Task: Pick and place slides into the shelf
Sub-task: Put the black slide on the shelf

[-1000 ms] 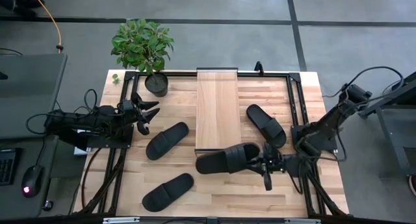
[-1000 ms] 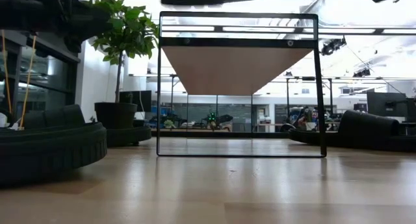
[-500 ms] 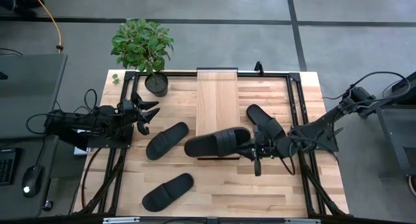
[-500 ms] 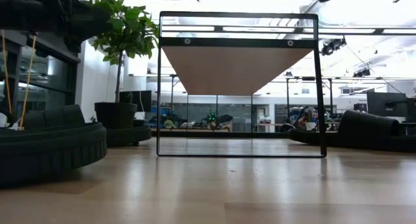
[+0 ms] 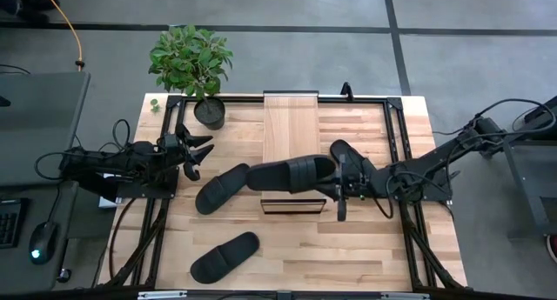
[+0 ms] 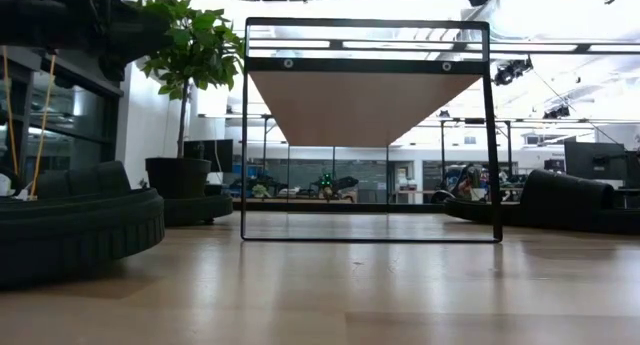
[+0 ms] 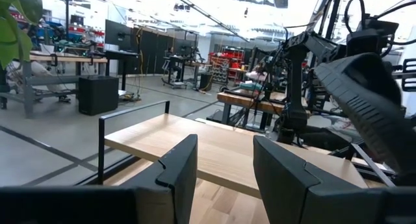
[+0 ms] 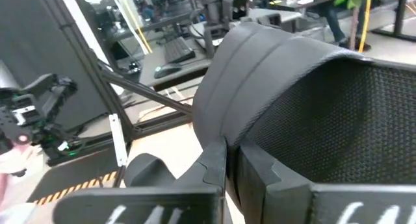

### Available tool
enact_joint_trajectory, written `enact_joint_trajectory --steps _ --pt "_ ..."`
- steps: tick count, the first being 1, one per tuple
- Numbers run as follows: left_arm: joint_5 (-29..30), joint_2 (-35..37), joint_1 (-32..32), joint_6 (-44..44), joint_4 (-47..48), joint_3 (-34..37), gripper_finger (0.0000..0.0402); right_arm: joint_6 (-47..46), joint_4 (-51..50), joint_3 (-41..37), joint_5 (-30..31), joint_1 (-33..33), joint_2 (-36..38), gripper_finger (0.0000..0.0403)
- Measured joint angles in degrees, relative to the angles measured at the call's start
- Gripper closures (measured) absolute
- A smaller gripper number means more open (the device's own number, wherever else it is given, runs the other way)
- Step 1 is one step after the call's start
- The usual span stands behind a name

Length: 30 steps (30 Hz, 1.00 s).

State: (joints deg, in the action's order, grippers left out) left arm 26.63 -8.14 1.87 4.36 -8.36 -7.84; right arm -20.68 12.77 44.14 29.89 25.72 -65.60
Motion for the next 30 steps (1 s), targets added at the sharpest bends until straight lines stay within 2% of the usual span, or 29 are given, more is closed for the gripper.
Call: enact_joint_trajectory --steps 14,19,30 --pt "0.0 0.0 0.0 -0.1 0.5 0.0 0.0268 -5.1 -1.7 0.0 4.3 2.0 -3.4 0.0396" --pt "0.0 0.0 0.0 -0.2 0.8 0.0 0.0268 -6.6 -2.0 0.0 7.6 3.9 -3.5 0.0396" --pt "0.0 0.0 0.0 -0.2 0.9 0.0 0.0268 -12.4 -7.5 0.0 11.7 5.6 -3.5 0.0396"
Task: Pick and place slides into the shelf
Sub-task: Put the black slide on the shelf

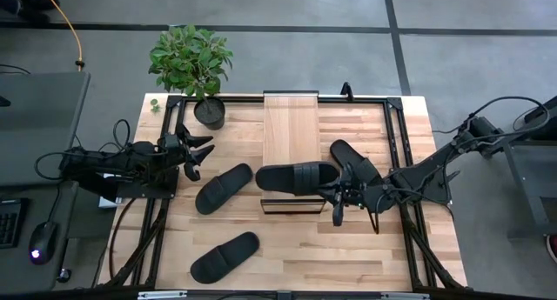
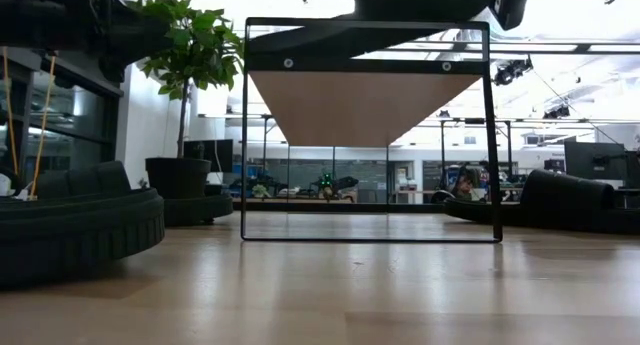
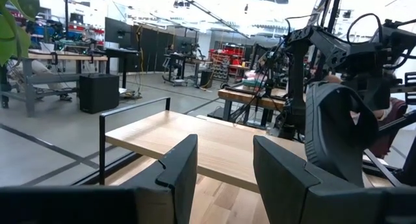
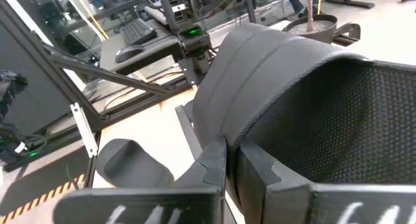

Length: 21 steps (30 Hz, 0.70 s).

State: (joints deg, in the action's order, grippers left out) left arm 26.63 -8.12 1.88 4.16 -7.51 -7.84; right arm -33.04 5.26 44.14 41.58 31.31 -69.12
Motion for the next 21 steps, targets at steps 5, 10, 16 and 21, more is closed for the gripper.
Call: enact_joint_trajectory --steps 5,10,16,21 --pt "0.0 0.0 0.0 0.0 0.0 0.0 0.0268 -1.5 -0.1 0.0 0.0 0.0 0.0 0.0396" --pt "0.0 0.0 0.0 0.0 0.0 0.0 0.0268 -5.9 -0.1 0.0 0.0 0.0 0.0 0.0396" --pt "0.0 0.0 0.0 0.4 0.1 0.0 0.0268 -16.1 -0.8 0.0 -0.4 0.0 0.0 0.0396" --pt "0.0 0.0 0.0 0.6 0.2 0.0 0.0268 -25.5 -5.6 0.0 0.3 -0.1 0.0 0.0396"
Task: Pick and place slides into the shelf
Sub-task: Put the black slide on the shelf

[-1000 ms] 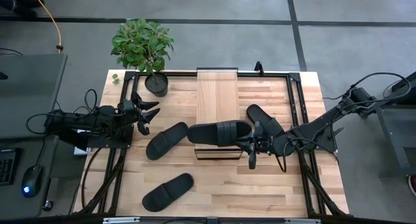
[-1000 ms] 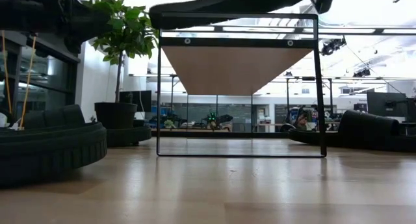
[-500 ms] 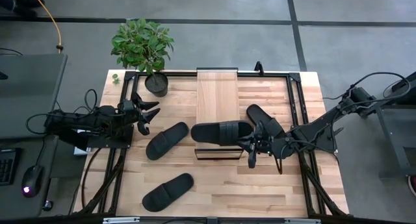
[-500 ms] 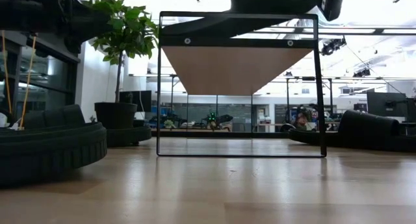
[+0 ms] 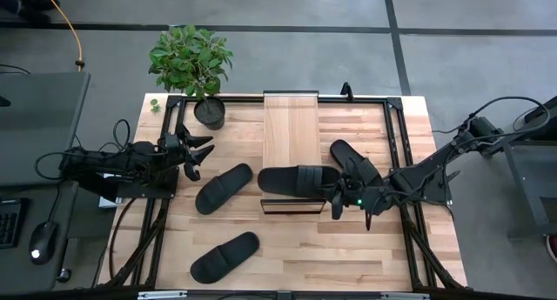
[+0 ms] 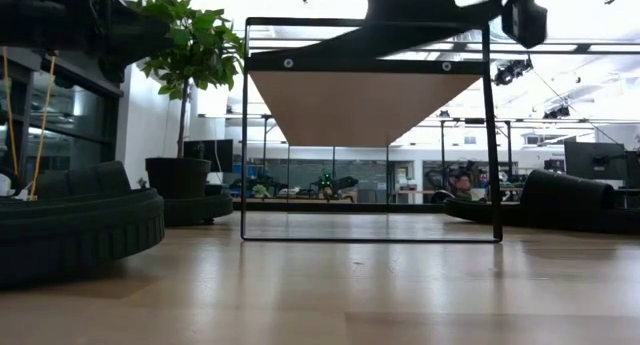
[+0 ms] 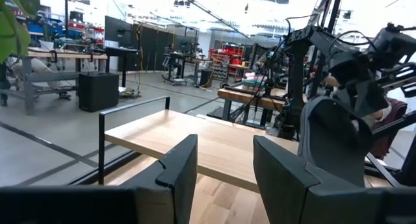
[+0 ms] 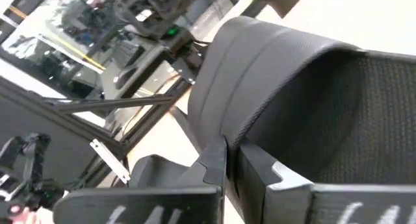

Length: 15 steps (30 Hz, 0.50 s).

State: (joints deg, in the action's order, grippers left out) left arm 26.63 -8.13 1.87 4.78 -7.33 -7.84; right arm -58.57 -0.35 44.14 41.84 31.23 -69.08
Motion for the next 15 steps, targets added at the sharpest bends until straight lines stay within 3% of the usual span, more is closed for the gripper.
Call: enact_joint_trajectory --steps 10,15 --pt "0.0 0.0 0.0 0.0 0.0 0.0 0.0268 -7.8 -2.8 0.0 -0.5 -1.9 0.0 0.0396" --pt "0.0 0.0 0.0 0.0 0.1 0.0 0.0268 -12.1 -2.8 0.0 -3.9 -4.5 0.0 0.0396"
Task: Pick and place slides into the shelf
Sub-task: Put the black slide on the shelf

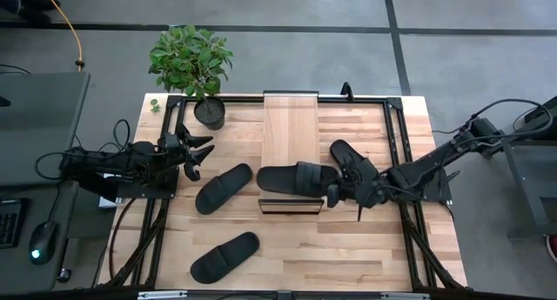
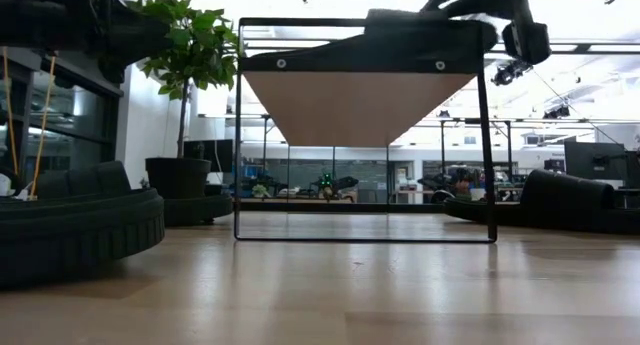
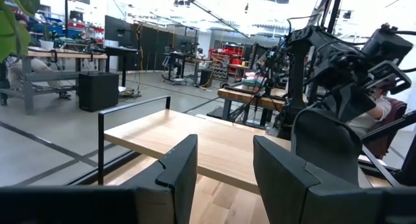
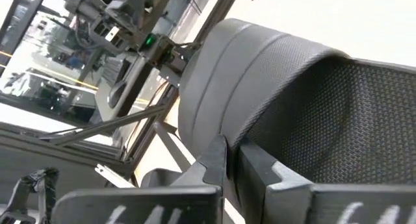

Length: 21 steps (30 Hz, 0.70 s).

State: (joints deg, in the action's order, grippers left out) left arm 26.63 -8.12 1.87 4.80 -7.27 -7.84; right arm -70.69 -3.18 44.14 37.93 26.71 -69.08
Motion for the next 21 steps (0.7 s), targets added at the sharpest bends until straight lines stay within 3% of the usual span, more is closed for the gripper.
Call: enact_joint_trajectory --steps 11,17,21 --pt "-0.5 0.0 0.0 0.7 1.9 0.0 0.0268 -1.4 0.8 0.0 -4.7 -2.8 0.0 0.0396" --pt "-0.7 0.0 0.0 3.4 3.7 0.0 0.0268 -1.4 0.9 0.0 -12.2 -2.8 0.0 0.0396" --pt "-2.2 0.0 0.0 4.7 5.1 0.0 0.0268 -1.3 0.9 0.0 -14.1 -2.8 0.0 0.0396"
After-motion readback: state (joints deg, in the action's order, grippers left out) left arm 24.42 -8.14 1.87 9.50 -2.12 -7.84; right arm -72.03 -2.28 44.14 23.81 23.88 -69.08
